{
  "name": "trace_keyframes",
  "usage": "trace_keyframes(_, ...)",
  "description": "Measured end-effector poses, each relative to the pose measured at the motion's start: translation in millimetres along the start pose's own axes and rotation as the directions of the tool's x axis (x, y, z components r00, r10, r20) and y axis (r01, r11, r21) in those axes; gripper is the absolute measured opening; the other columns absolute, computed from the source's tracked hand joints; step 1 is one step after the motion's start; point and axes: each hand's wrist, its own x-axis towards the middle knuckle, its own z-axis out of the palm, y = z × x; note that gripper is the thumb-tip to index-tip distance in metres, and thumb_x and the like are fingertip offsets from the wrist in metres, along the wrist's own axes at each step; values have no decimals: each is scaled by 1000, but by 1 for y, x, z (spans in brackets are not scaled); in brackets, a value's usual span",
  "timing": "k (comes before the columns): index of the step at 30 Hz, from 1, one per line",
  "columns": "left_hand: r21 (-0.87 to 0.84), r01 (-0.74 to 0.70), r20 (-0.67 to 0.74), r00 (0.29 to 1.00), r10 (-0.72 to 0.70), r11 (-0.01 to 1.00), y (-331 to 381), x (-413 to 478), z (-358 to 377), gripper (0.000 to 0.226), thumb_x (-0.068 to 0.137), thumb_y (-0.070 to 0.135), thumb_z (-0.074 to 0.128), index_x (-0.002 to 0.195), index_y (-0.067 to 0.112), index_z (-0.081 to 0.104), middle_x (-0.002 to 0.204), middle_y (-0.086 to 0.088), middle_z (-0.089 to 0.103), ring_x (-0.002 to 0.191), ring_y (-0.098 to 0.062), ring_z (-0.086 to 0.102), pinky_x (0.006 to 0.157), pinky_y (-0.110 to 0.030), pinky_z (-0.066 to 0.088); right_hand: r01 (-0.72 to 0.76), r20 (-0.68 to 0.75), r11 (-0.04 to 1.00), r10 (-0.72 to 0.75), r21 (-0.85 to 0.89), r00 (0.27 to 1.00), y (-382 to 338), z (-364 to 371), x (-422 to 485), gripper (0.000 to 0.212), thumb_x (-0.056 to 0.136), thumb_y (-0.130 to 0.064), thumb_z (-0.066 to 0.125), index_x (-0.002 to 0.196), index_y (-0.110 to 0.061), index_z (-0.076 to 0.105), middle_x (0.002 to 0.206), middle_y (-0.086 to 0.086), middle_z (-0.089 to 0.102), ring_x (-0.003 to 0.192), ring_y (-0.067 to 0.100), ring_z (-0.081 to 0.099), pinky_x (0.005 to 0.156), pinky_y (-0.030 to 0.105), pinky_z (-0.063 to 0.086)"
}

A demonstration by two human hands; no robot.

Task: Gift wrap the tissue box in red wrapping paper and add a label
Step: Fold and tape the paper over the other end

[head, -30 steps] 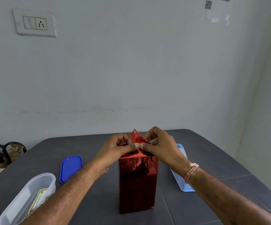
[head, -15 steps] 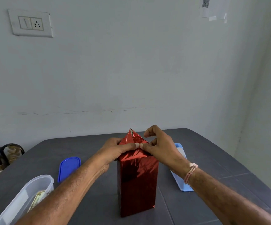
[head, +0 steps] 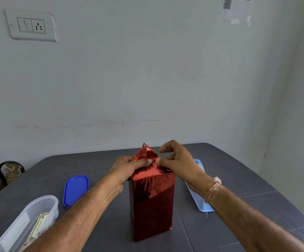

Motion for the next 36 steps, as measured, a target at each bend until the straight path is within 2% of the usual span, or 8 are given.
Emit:
trace_keyframes(7,-27,-24,-40,999,23,999,-2,-7,3,32,72,26,91,93,5,78,87,-14,80,72,-20,73,69,-25,56,-146,109,887,109,439,988,9,-31,-4,30,96,-15,70,124,-7,64,114,6,74,91,17,71,79,32,55)
trace_keyframes(11,-35,-24,-51,998,23,999,-2,-8,4,31,73,23,90,94,5,77,91,-15,79,71,-18,71,63,-23,54,-158,-103,960,186,230,977,35,-55,-13,16,97,-22,70,112,-16,72,107,3,76,91,13,72,73,28,56)
trace_keyframes(14,-35,-32,-60,998,30,999,-2,-8,3,29,74,22,90,95,6,77,90,-13,79,72,-18,70,62,-22,53,-257,-369,966,237,-6,899,71,-75,-16,11,94,-28,72,100,-19,75,99,-1,75,95,16,69,74,29,52)
trace_keyframes(16,-39,-36,-56,998,34,999,-3,-8,4,28,75,22,89,95,7,78,88,-12,78,72,-18,70,64,-23,53,-385,-434,917,308,-100,846,95,-85,-23,21,94,-35,72,99,-15,74,101,2,73,92,18,66,72,31,50)
trace_keyframes(21,-37,-40,-44,998,38,999,-6,-5,3,29,73,23,90,96,8,79,85,-12,79,69,-19,71,64,-25,53,-574,-300,817,562,56,771,129,-95,-32,44,96,-40,69,116,-1,67,120,15,65,106,30,65,71,39,61)
trace_keyframes(24,-37,-36,-43,998,35,999,-5,-6,3,25,73,23,90,91,10,79,82,-11,78,67,-18,70,64,-26,53,-602,-273,794,599,84,752,129,-100,-26,48,96,-36,70,124,3,63,123,17,62,103,33,66,73,40,64)
trace_keyframes(30,-36,-29,-44,999,28,999,-3,-8,3,24,73,25,90,87,12,76,83,-11,78,71,-20,70,65,-26,52,-676,-168,733,678,79,715,116,-103,-15,43,95,-14,71,130,6,56,125,20,56,90,34,64,57,44,63)
trace_keyframes(36,-32,-28,-36,999,27,999,-3,-10,3,27,73,26,90,90,11,76,86,-11,78,74,-21,71,65,-27,53,-700,-136,698,716,151,685,112,-106,-8,45,95,-10,71,135,6,56,132,21,51,110,47,61,55,55,62)
